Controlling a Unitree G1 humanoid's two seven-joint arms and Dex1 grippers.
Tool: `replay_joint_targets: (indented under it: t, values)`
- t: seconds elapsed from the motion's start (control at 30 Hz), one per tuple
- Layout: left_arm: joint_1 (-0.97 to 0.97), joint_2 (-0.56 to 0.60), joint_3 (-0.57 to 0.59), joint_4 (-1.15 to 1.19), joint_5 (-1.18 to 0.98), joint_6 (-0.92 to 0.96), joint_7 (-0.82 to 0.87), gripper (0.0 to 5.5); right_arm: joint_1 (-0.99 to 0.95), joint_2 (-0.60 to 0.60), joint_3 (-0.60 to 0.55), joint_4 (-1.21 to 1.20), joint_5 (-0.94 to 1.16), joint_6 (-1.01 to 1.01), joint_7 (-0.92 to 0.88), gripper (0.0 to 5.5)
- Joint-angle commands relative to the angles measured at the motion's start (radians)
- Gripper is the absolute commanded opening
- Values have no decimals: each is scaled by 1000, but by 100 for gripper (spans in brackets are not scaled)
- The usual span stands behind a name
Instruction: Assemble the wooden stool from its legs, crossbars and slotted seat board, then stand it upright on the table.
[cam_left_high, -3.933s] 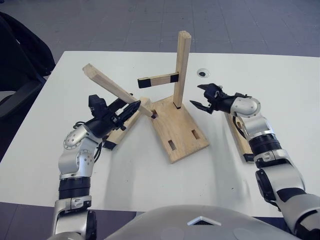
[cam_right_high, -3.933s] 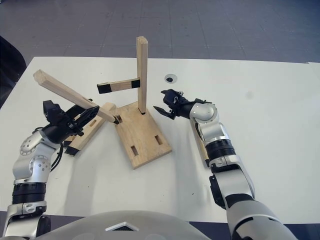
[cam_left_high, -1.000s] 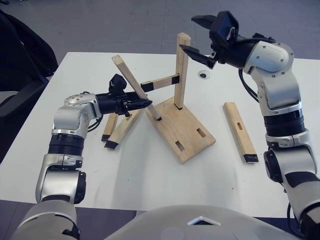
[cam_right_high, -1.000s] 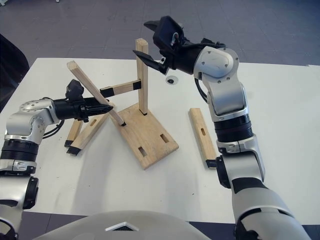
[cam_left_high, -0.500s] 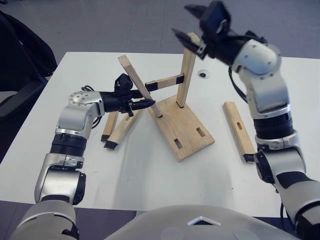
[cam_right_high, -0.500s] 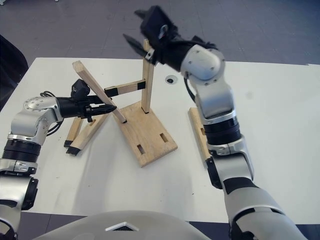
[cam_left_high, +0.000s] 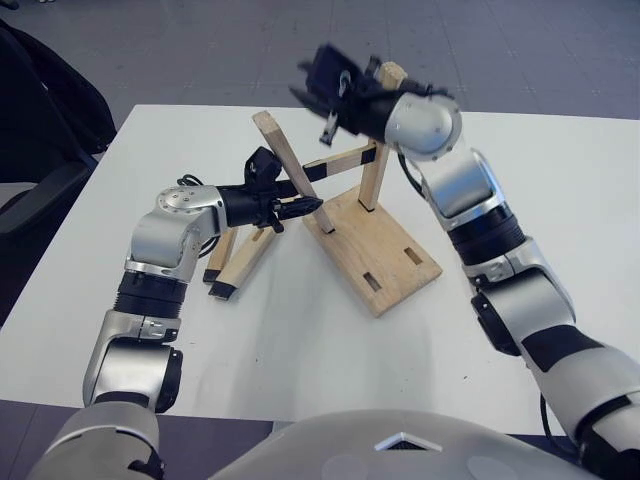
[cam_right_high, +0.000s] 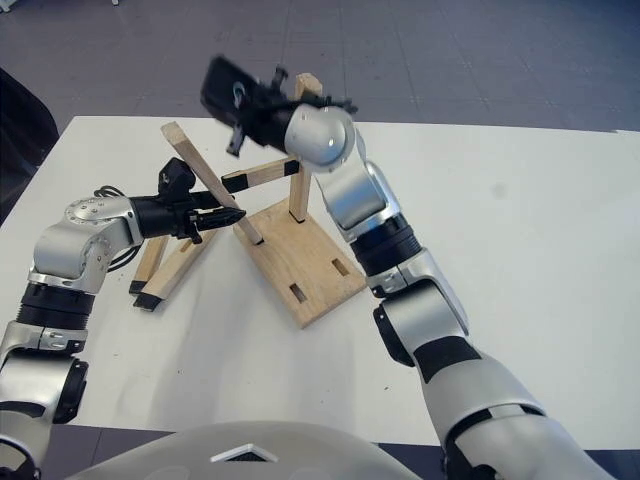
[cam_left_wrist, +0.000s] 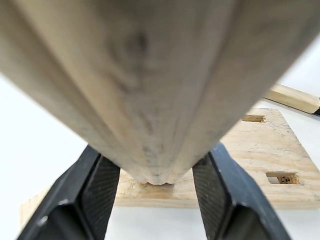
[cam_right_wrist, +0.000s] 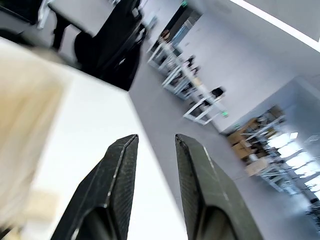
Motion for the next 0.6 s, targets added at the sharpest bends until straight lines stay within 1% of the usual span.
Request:
replay_joint_targets:
  t: [0.03,0.07,0.13,0.17,0.23,0.3,0.37,0.47,0.53,0.6]
  values:
    - [97,-11,-71,25,41,98,7,204,-55,-11,-15,13,-9,-6,12,135]
    - [99,-11,-72,23,42,98,9,204,-53,-19,-4,26,-10,11,38,135]
    - [94,-15,-73,30,46,95,15,204,10,-53,48,31,-4,148,156,135]
    - [93,-17,-74,32,47,94,19,204,48,-65,71,19,6,221,208,135]
    - [89,-24,-73,39,51,90,26,204,116,-78,100,-28,44,429,294,135]
    - [85,-32,-70,41,49,90,33,204,147,-90,115,-69,58,546,328,135]
    - [86,-36,-70,36,47,94,33,204,138,-92,102,-61,58,571,313,135]
    - [79,-38,-70,40,48,92,34,204,113,-69,25,-78,92,535,263,135]
    - [75,-36,-72,43,49,92,29,204,72,-23,-101,-147,168,445,197,135]
    - [76,-34,-73,44,50,92,27,204,19,3,-188,-192,219,376,145,135]
